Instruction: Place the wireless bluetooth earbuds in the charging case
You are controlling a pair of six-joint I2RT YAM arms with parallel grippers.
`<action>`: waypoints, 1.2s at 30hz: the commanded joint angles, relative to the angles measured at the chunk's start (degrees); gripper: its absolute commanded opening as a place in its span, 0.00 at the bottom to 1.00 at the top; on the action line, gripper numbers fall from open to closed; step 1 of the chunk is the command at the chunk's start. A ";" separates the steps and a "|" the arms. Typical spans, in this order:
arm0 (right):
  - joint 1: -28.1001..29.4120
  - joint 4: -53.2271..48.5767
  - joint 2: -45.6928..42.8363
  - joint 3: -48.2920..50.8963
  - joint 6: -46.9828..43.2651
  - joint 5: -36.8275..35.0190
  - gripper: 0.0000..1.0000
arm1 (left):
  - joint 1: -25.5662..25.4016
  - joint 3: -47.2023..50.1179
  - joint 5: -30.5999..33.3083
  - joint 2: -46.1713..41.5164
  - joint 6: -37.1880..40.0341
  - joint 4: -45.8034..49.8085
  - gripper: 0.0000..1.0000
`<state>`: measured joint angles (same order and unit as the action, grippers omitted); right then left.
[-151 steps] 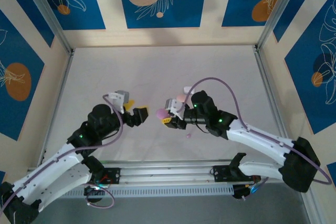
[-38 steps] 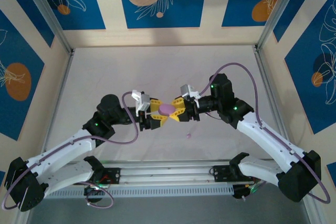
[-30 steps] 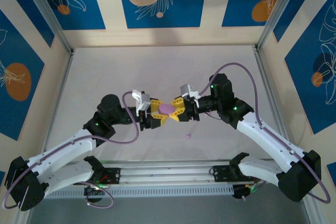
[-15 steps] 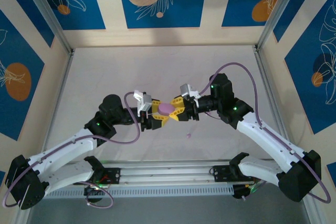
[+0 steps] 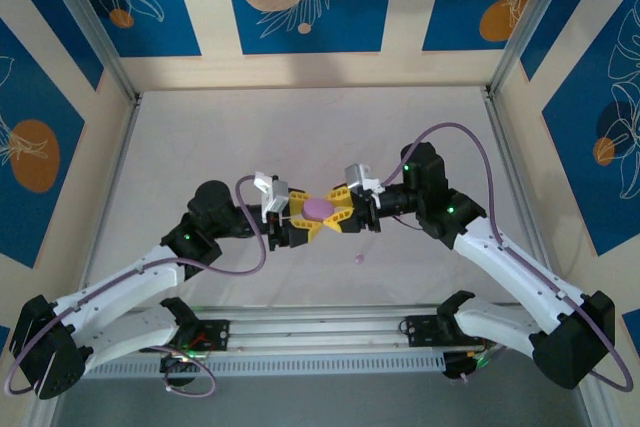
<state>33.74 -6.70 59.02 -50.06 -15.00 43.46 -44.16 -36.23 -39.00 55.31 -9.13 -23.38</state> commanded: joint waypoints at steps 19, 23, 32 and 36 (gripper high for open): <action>-1.92 0.80 -0.23 -1.26 10.69 -2.83 0.41 | -1.41 -2.33 -1.51 -0.45 5.07 5.48 0.22; -3.21 0.82 0.07 -2.03 13.68 -1.28 0.46 | -1.54 -2.61 -1.58 -0.50 6.05 7.12 0.22; -3.21 0.97 1.23 -2.99 15.70 -7.35 0.54 | -1.94 -2.04 -1.87 -0.57 4.98 5.12 0.22; -3.06 1.95 1.19 -3.27 16.73 -9.70 0.54 | -1.91 -0.44 -0.98 -0.55 2.71 0.91 0.22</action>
<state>30.65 -5.52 60.12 -51.42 -0.03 37.36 -45.52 -37.39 -38.79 55.31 -5.50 -17.74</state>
